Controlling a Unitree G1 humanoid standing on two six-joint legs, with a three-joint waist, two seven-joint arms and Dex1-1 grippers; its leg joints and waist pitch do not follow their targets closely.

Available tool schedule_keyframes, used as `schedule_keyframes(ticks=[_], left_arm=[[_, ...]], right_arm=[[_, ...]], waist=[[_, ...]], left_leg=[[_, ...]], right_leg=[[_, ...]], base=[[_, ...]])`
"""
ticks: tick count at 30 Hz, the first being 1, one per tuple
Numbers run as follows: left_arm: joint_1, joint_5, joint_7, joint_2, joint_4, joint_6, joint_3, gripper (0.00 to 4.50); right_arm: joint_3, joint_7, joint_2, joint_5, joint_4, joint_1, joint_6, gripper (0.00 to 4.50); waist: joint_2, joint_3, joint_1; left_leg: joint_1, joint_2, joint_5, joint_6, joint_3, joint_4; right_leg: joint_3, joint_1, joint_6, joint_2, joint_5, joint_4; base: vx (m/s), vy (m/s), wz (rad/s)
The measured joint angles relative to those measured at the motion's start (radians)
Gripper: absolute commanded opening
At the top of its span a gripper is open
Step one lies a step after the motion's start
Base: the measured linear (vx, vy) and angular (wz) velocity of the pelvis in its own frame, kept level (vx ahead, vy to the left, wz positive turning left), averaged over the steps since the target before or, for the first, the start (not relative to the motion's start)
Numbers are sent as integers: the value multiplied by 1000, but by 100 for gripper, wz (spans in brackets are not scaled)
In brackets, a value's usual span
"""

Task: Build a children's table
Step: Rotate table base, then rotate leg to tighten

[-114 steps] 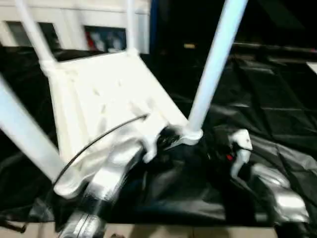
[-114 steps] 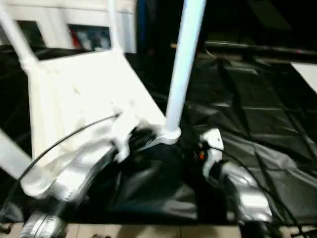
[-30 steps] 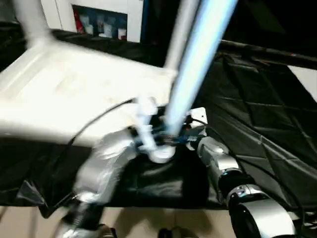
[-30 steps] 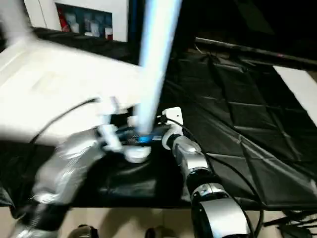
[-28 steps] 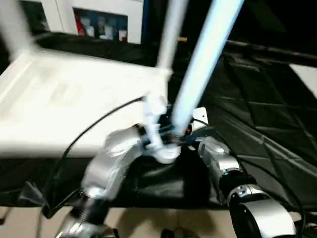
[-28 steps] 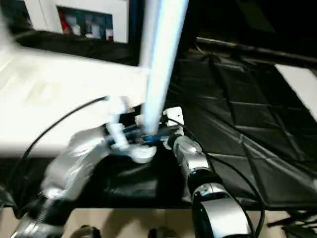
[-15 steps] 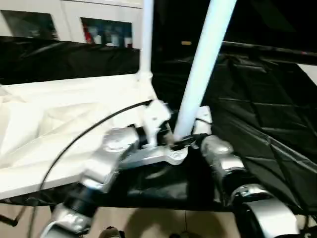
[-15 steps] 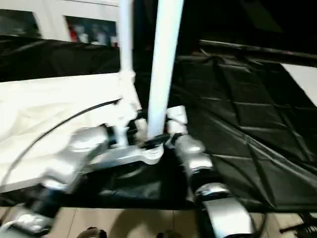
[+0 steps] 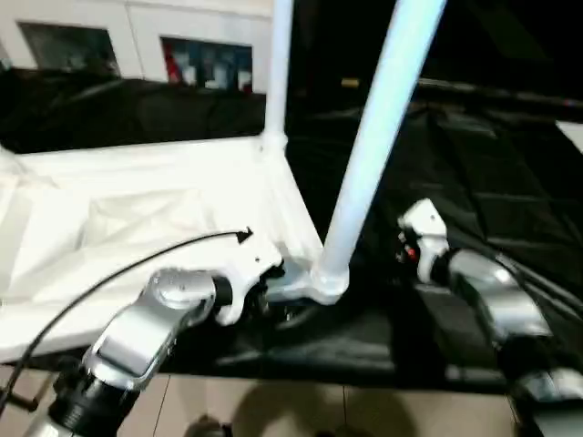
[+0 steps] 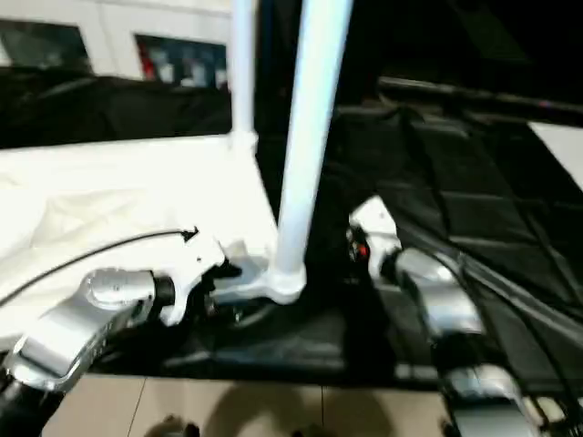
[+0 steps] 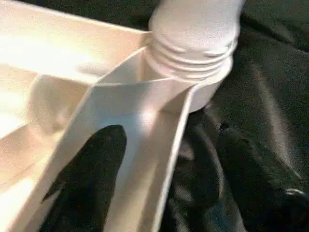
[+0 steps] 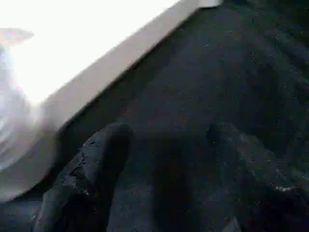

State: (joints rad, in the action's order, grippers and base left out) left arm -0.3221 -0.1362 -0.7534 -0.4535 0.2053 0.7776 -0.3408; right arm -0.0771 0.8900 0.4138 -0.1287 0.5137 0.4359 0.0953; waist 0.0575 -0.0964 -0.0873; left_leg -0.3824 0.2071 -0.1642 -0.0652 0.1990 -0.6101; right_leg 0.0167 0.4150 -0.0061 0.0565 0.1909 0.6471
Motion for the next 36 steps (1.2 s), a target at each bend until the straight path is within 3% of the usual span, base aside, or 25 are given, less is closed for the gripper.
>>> schedule_keyframes(ticks=[2,7,16,29,32,35,36], left_arm=[[4,-2,14,-11,26,43,22,304],[4,-16,-6,-56,56,66,26,273],[3,-13,-92,-112,47,-12,-22,195],[-86,65,-175,-128,-175,-247,-105,88],[-111,86,-216,-128,-236,-340,-118,66],[-149,112,-293,-136,-329,-526,-153,55],[-156,114,-311,-139,-350,-569,-155,31]], right_arm=[[-17,72,48,-40,-126,-56,69,311],[-45,175,117,-96,-300,-104,182,311],[-50,197,151,-115,-421,-131,277,311],[-51,184,151,-118,-468,-154,330,311],[-51,184,150,-118,-468,-154,330,311],[-51,182,148,-118,-469,-155,330,311],[-51,181,148,-118,-470,-155,330,311]], waist=[[-2,1,-1],[-7,8,-2],[-11,14,-2],[-13,15,-3],[-13,15,-3],[-14,16,-4],[-14,16,-4]], left_leg=[[0,0,0,0,0,0],[0,0,0,0,-1,0],[0,0,0,0,-1,-1],[0,-1,0,0,-2,-1],[0,-1,0,0,-2,-1],[0,-1,0,0,-2,-1],[0,-1,0,0,-2,-1]], right_leg=[[0,0,0,0,0,0],[0,-1,0,0,0,-1],[0,-1,2,0,1,-1],[0,-1,2,0,1,-1],[0,-2,2,0,0,-1],[0,-1,2,0,0,-1],[0,-2,2,0,0,-1]], base=[[0,0,0],[0,0,0],[0,0,0],[0,0,0],[0,0,0],[0,0,0],[0,0,0]])
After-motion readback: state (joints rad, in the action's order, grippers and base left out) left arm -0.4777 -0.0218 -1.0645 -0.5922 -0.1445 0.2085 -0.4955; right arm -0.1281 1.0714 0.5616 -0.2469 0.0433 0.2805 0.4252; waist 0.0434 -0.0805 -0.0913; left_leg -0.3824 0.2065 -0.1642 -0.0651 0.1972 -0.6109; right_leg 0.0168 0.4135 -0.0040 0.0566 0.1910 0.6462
